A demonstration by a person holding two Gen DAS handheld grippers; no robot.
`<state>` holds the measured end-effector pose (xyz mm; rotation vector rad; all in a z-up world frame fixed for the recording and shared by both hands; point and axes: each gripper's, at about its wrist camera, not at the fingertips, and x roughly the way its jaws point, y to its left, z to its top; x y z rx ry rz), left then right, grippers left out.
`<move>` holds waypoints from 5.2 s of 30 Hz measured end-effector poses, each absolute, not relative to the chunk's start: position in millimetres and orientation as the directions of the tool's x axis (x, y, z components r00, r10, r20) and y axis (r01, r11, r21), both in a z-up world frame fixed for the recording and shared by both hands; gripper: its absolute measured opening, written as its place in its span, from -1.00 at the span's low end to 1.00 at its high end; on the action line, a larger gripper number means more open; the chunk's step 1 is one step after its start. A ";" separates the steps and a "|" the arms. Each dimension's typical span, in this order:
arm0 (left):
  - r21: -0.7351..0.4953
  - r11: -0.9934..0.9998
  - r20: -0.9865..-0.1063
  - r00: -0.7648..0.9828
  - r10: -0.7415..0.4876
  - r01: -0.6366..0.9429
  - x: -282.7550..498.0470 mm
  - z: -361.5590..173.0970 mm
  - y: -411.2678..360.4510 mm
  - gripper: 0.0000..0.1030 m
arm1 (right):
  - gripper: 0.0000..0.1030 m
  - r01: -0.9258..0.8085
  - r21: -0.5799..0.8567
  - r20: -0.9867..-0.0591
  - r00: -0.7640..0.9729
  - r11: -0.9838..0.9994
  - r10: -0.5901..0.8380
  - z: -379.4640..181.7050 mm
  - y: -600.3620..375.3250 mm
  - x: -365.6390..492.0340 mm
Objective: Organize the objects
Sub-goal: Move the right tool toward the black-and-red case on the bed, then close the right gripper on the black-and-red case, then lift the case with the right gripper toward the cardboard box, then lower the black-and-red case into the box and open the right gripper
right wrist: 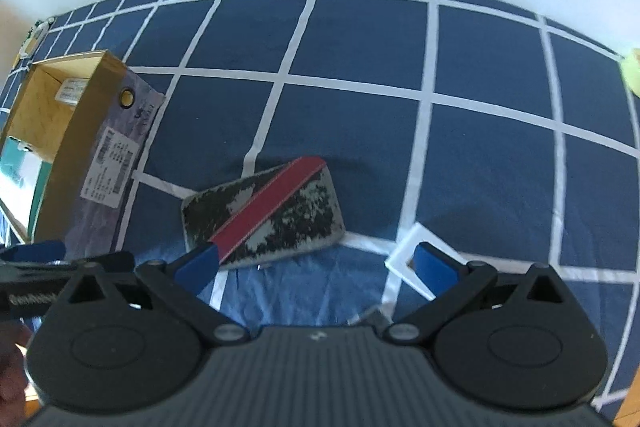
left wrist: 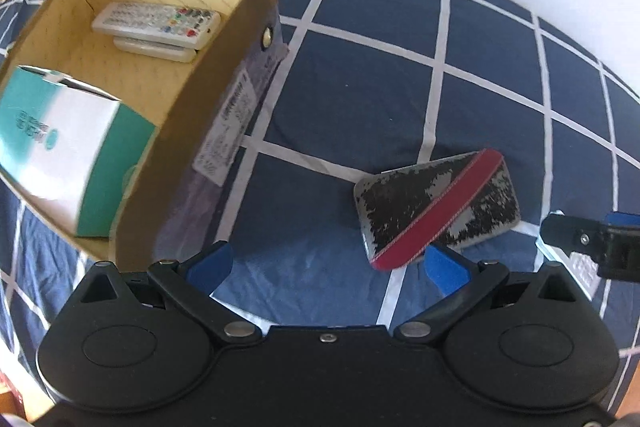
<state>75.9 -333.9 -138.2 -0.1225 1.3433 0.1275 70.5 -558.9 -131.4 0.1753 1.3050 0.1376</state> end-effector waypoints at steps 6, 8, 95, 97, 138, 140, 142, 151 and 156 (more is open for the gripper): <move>-0.024 0.978 -0.984 0.178 0.013 -0.205 93.0 -166.3 -338.9 1.00 | 0.99 -0.048 0.232 -0.948 0.212 0.972 0.237 -160.8 -549.9 102.3; -0.033 0.975 -0.986 0.168 0.004 -0.218 96.1 -174.8 -339.5 0.99 | 0.97 -0.063 0.235 -0.951 0.193 0.970 0.243 -171.0 -546.2 111.0; -0.142 0.988 -0.923 0.352 -0.154 0.059 60.3 -41.1 -207.4 0.56 | 0.42 -0.017 0.256 -0.874 0.422 0.967 0.239 -38.4 -369.3 61.4; -0.132 0.988 -0.922 0.355 -0.151 0.078 63.7 -36.8 -192.2 0.56 | 0.42 -0.003 0.263 -0.869 0.434 0.965 0.238 -35.2 -353.6 64.6; -0.123 0.970 -0.976 0.153 -0.157 0.208 209.6 -118.9 -41.4 0.55 | 0.42 0.232 0.293 -0.921 0.329 0.927 0.209 -116.9 -208.4 204.4; -0.125 0.970 -0.979 0.136 -0.155 0.211 211.1 -127.0 -38.5 0.55 | 0.42 0.240 0.291 -0.927 0.311 0.926 0.211 -126.6 -205.9 206.7; -0.127 0.969 -0.980 0.121 -0.155 0.213 211.2 -133.7 -36.4 0.55 | 0.42 0.247 0.291 -0.931 0.295 0.924 0.214 -134.6 -203.4 208.0; -0.122 0.964 -0.986 0.085 -0.146 0.238 207.8 -151.7 -36.6 0.48 | 0.33 0.272 0.266 -0.952 0.228 0.925 0.207 -155.8 -200.7 208.3; -0.242 0.936 -0.966 0.026 -0.257 0.257 210.0 -153.4 -43.7 0.06 | 0.14 0.277 0.345 -0.932 0.215 0.897 0.292 -161.3 -202.8 208.9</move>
